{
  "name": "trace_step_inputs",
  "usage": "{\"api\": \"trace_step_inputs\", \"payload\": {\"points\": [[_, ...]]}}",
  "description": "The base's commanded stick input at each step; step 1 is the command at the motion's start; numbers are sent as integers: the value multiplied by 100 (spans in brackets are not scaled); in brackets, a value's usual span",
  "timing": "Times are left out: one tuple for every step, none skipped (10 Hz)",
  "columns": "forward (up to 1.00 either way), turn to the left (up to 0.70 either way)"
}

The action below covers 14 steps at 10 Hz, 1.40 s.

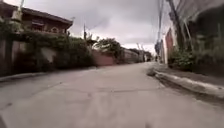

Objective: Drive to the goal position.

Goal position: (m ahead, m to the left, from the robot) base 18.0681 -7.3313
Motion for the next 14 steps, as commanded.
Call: {"api": "trace_step_inputs", "payload": {"points": [[100,0],[100,0],[100,0],[100,0],[100,0],[100,0],[100,0],[100,0],[100,0],[100,0],[100,0],[100,0],[100,0],[100,0]]}}
